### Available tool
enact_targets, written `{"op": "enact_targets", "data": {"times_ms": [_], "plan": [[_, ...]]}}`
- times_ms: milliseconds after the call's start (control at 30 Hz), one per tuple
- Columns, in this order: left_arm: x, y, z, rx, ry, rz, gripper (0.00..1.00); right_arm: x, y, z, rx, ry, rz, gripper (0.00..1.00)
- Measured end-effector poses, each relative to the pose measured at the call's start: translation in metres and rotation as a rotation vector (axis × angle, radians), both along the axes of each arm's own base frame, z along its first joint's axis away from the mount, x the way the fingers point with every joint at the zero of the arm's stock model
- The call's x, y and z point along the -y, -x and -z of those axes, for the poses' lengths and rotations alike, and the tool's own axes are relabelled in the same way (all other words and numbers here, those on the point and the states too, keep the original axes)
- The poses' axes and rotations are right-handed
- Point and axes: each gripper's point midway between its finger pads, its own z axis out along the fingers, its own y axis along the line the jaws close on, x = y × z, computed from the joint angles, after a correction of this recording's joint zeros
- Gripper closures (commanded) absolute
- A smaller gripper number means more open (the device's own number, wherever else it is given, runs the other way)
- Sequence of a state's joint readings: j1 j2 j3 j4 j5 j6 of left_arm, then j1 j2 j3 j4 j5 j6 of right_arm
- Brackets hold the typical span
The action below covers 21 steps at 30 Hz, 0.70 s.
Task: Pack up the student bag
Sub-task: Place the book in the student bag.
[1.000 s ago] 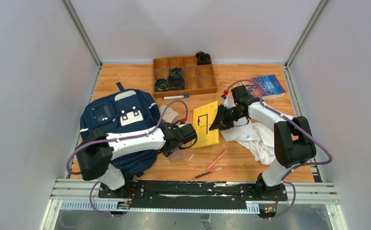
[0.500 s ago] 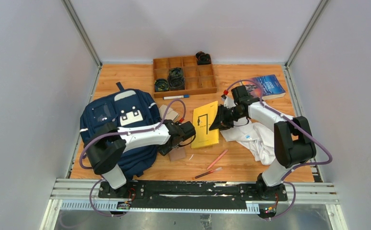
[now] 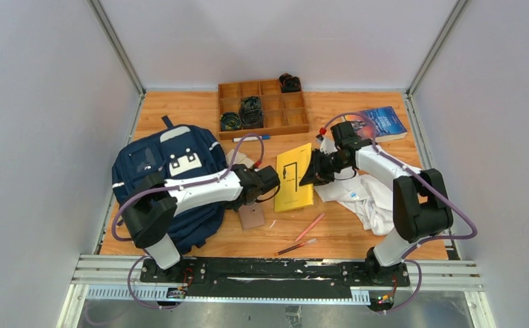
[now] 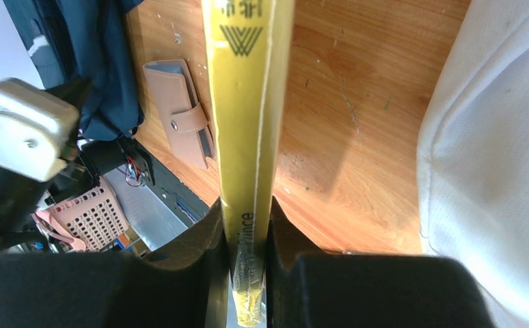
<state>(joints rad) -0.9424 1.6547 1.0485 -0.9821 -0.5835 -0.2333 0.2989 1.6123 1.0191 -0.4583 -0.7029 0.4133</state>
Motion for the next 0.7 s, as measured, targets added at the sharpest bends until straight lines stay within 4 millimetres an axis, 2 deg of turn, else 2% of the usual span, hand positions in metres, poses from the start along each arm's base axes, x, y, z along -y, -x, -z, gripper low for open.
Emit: {"op": "enact_targets", "data": {"times_ms": [67, 133, 233, 333, 467, 533, 600, 700], "plan": [[0.003, -0.011, -0.015, 0.055, 0.008, -0.009, 1.0, 0.0, 0.002, -0.003, 0.005, -0.002, -0.006, 1.0], [0.007, -0.024, -0.039, 0.13, 0.035, -0.019, 1.0, 0.001, 0.003, -0.009, 0.018, -0.006, -0.009, 1.0], [0.014, -0.048, -0.095, 0.286, 0.123, -0.051, 1.0, 0.001, 0.002, -0.021, 0.052, -0.011, -0.01, 1.0], [0.011, -0.071, -0.163, 0.464, 0.221, -0.09, 1.0, -0.002, 0.0, -0.043, 0.109, -0.046, -0.017, 1.0], [0.002, -0.085, -0.23, 0.602, 0.289, -0.104, 1.0, -0.012, 0.004, -0.076, 0.164, -0.151, -0.039, 1.0], [-0.002, -0.089, -0.251, 0.636, 0.305, -0.095, 1.0, -0.021, 0.007, -0.096, 0.188, -0.234, -0.053, 1.0], [-0.005, -0.091, -0.263, 0.648, 0.309, -0.082, 1.0, -0.029, 0.011, -0.113, 0.205, -0.3, -0.073, 1.0], [-0.007, -0.095, -0.267, 0.629, 0.321, -0.062, 1.0, -0.043, 0.023, -0.133, 0.227, -0.367, -0.127, 1.0]]}}
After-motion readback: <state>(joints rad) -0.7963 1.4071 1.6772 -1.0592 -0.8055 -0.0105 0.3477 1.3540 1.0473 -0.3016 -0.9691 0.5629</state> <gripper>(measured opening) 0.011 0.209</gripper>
